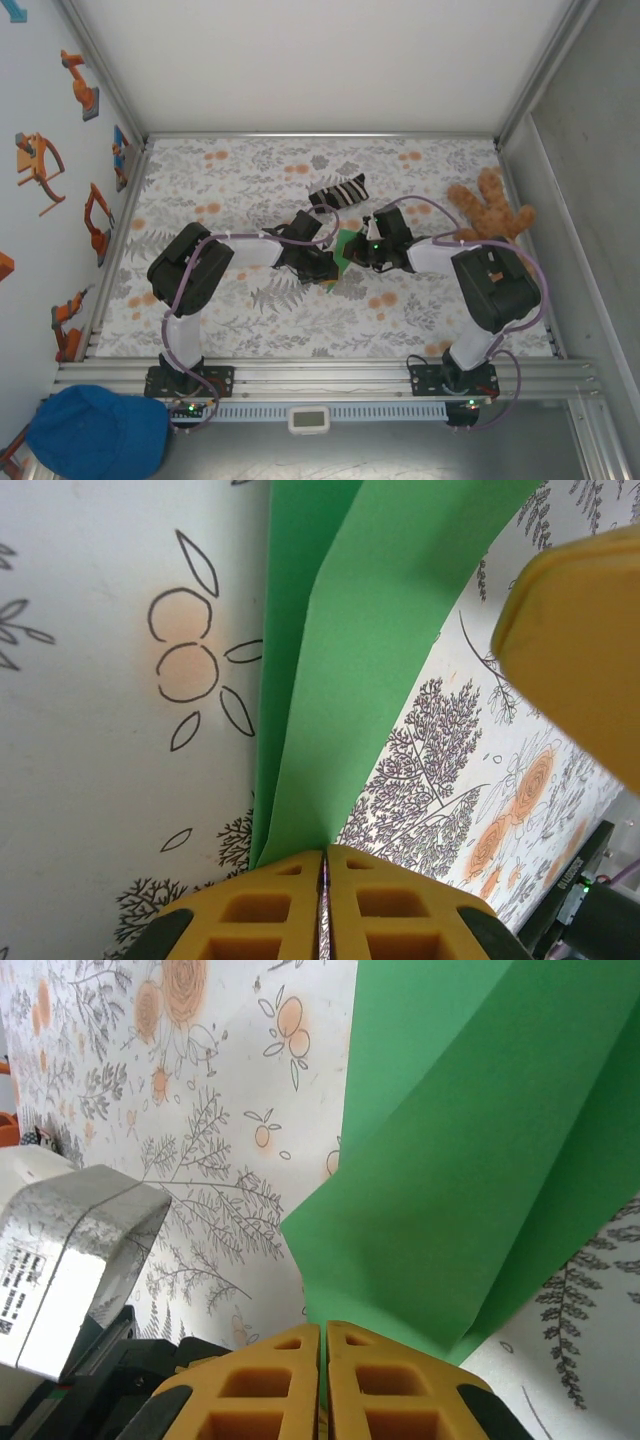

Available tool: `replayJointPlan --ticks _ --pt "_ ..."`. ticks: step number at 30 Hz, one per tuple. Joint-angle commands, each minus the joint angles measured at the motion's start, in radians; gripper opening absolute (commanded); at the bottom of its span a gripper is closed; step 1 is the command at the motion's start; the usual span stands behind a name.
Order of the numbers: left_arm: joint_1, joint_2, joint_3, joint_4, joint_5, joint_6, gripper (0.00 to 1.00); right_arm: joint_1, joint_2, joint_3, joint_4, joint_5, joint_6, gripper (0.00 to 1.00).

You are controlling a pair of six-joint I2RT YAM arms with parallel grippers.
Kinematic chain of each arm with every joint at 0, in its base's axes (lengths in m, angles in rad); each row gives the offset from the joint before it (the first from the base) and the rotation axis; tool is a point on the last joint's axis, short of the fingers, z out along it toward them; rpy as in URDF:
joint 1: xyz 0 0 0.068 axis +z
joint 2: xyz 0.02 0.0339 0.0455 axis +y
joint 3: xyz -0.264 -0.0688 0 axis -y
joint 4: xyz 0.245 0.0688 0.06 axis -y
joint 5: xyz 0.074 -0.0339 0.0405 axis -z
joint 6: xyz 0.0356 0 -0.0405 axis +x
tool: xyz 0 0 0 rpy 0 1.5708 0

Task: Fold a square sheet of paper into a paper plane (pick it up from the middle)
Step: Fold the wing for the fifth time at the center of the table.

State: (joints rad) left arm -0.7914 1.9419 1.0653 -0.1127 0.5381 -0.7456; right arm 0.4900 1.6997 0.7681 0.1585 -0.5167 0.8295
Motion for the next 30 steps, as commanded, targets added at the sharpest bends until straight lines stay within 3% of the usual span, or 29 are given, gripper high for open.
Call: replayJointPlan --ticks 1,13,20,30 --pt "-0.008 0.046 -0.011 -0.083 -0.041 0.021 0.10 0.020 0.009 0.000 -0.023 -0.008 -0.001 0.09" --pt "-0.006 0.040 -0.014 -0.076 -0.041 0.022 0.09 0.024 0.093 0.043 -0.115 0.069 -0.032 0.07" --pt "-0.017 0.000 -0.033 -0.081 -0.031 0.036 0.11 0.020 0.094 0.039 -0.194 0.197 -0.037 0.06" --pt "-0.047 -0.061 -0.086 -0.083 -0.032 0.043 0.14 0.018 0.110 0.043 -0.184 0.197 -0.031 0.06"
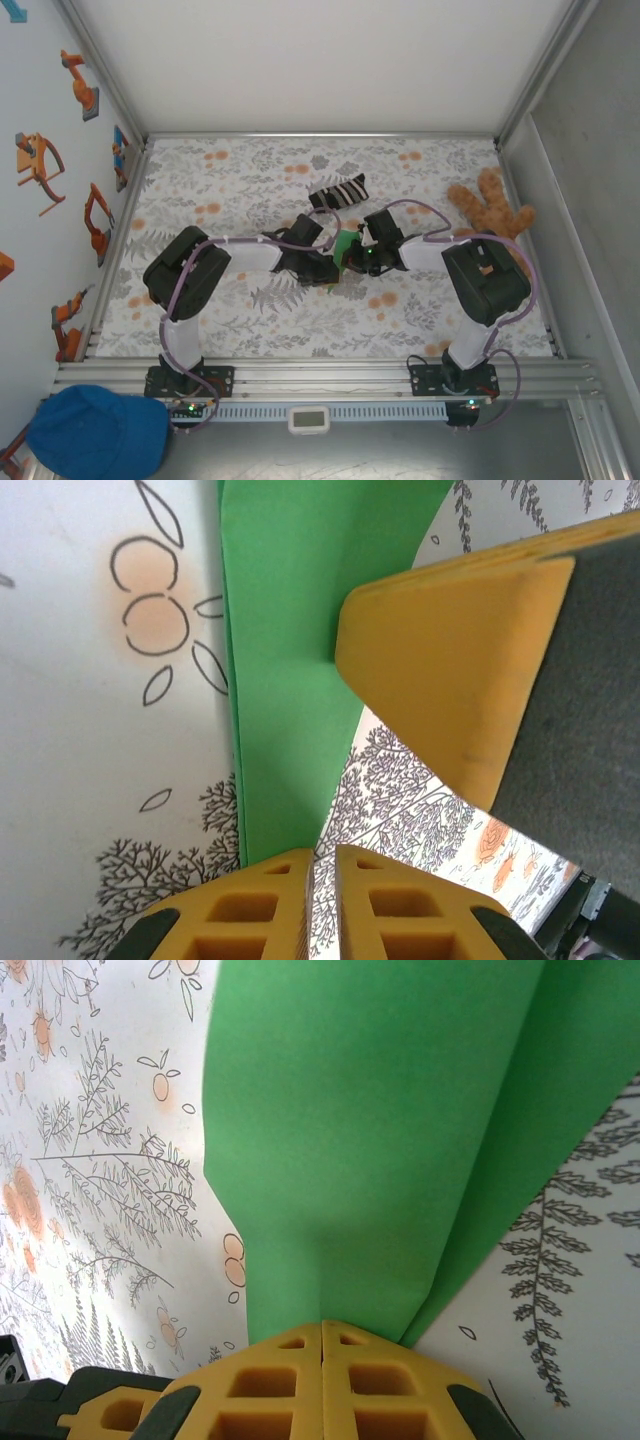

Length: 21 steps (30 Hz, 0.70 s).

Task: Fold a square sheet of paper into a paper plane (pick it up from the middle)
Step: Fold the wing for the fifth time at the center of the table.

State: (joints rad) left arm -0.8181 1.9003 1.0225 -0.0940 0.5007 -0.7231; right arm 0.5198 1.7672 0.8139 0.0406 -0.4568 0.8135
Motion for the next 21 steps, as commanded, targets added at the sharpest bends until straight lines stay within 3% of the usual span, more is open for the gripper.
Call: replayJointPlan --ticks 1,21 --pt "-0.021 -0.025 -0.046 -0.103 0.007 0.020 0.14 -0.012 0.044 -0.001 -0.070 0.138 -0.014 0.06" --pt "-0.070 -0.130 -0.070 -0.272 -0.080 0.069 0.12 -0.013 0.046 0.002 -0.066 0.131 -0.003 0.05"
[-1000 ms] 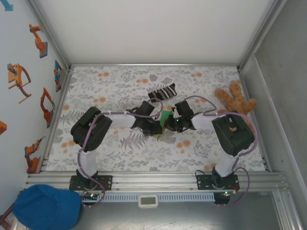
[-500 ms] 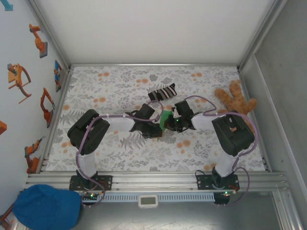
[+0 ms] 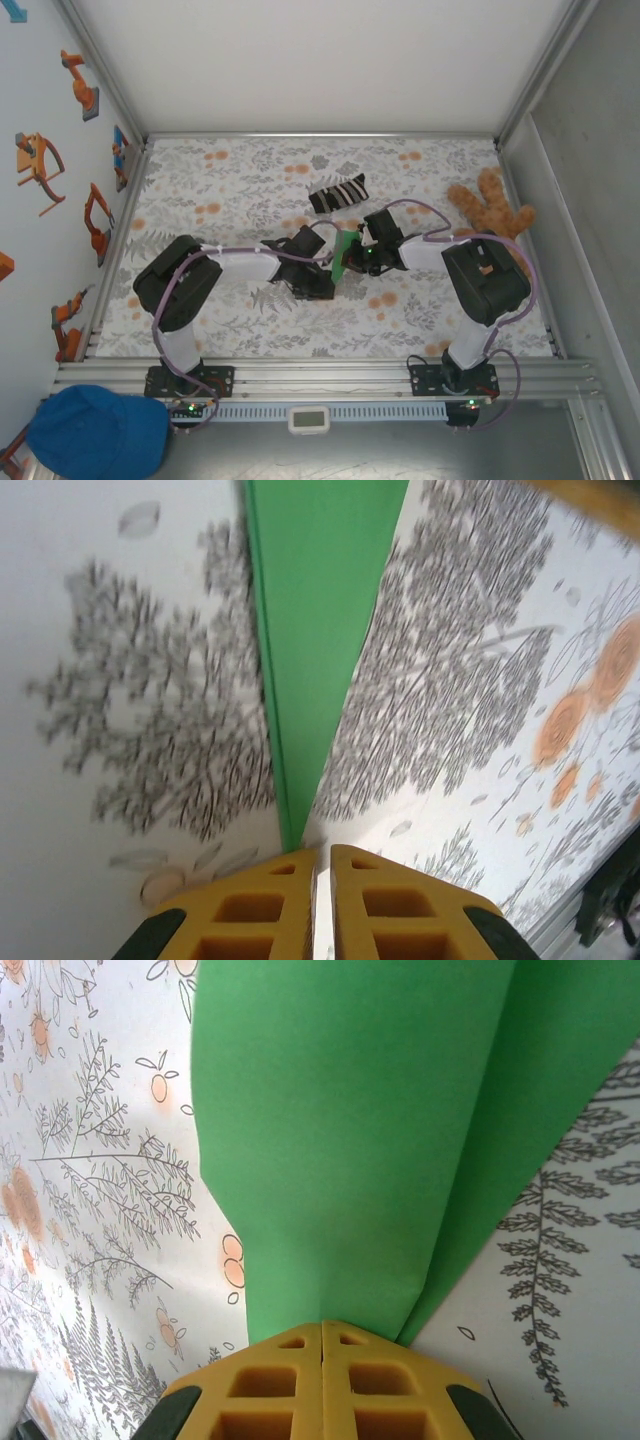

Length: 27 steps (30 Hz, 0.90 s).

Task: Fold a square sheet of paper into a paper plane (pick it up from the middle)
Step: Fold the wing for the fifth time at the center of the table.

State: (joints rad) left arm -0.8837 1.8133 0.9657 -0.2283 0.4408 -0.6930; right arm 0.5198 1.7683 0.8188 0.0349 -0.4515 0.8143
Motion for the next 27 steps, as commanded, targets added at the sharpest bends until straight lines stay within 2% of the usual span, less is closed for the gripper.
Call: replayJointPlan --ticks 1,7,10,17,27 --pt "0.001 -0.064 -0.009 -0.143 -0.029 0.042 0.12 -0.013 0.043 -0.004 -0.056 0.120 -0.001 0.05" --pt "0.054 -0.234 -0.023 -0.050 -0.085 0.026 0.15 -0.002 0.015 -0.033 -0.002 0.071 0.043 0.05" --pt "0.073 -0.258 -0.044 0.030 -0.105 -0.006 0.15 0.021 -0.003 -0.033 0.005 0.060 0.066 0.06" --pt "0.091 -0.158 -0.067 0.228 -0.086 -0.113 0.13 0.048 -0.001 -0.026 0.034 0.040 0.093 0.06" --pt "0.083 -0.027 -0.035 0.250 -0.074 -0.103 0.08 0.048 0.007 -0.014 0.039 0.028 0.080 0.05"
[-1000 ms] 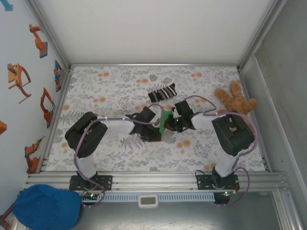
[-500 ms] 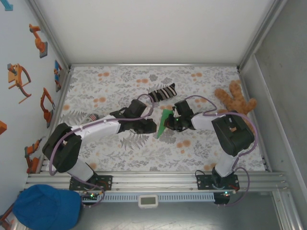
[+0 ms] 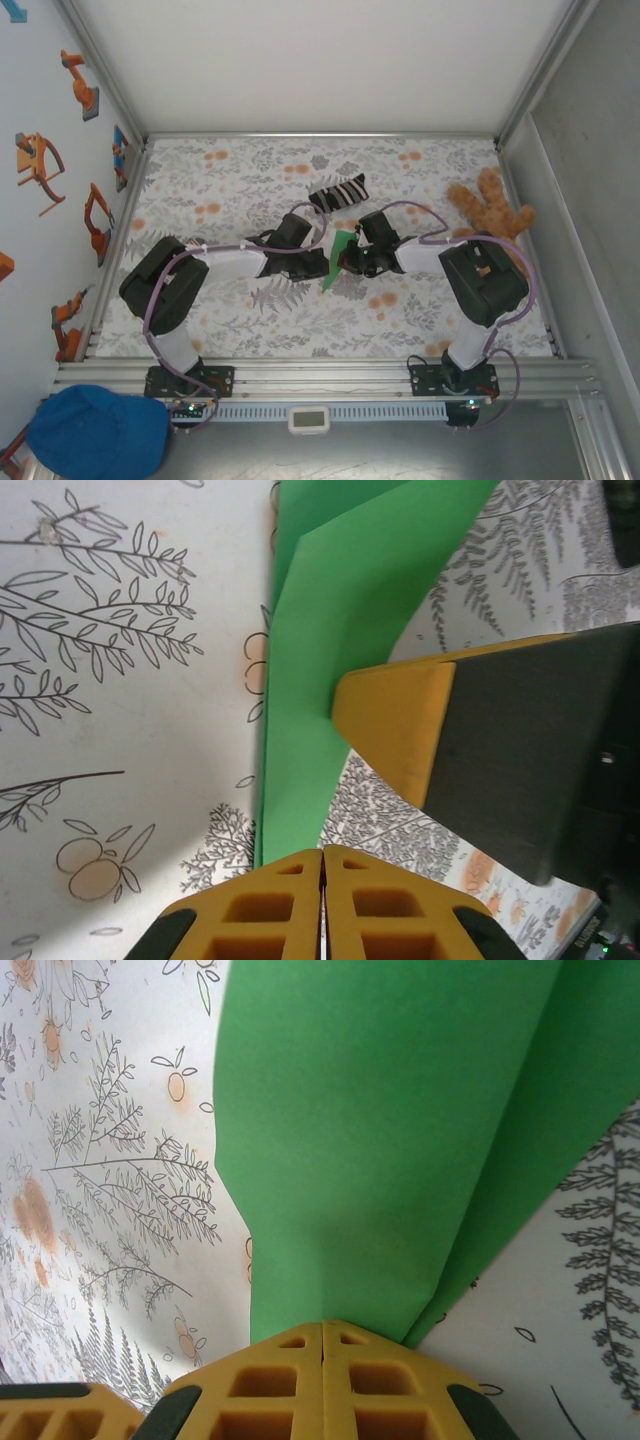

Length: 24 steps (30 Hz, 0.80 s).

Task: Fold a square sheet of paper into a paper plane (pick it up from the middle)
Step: Fold the wing for the fifth time at the center of the table.

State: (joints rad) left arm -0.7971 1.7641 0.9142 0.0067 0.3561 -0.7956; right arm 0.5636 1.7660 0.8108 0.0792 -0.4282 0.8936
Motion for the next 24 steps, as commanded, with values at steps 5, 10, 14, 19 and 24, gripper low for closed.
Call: replayJointPlan --ticks 5,10,14,19,24 --pt "0.001 0.079 0.073 0.013 0.087 0.028 0.08 0.003 0.010 -0.005 -0.004 0.006 0.000 0.05" --pt "0.001 0.111 0.084 0.018 0.065 0.026 0.07 0.001 0.009 -0.007 -0.004 0.006 0.000 0.05" --pt "-0.002 0.129 0.077 0.005 0.056 0.027 0.06 0.001 0.004 -0.008 0.000 0.003 0.004 0.05" --pt "-0.023 0.152 0.058 -0.016 0.053 0.023 0.05 -0.001 -0.005 -0.005 0.007 0.000 0.007 0.05" --pt "-0.042 0.172 0.065 -0.114 0.007 0.044 0.05 -0.005 -0.019 -0.001 0.032 -0.014 -0.007 0.05"
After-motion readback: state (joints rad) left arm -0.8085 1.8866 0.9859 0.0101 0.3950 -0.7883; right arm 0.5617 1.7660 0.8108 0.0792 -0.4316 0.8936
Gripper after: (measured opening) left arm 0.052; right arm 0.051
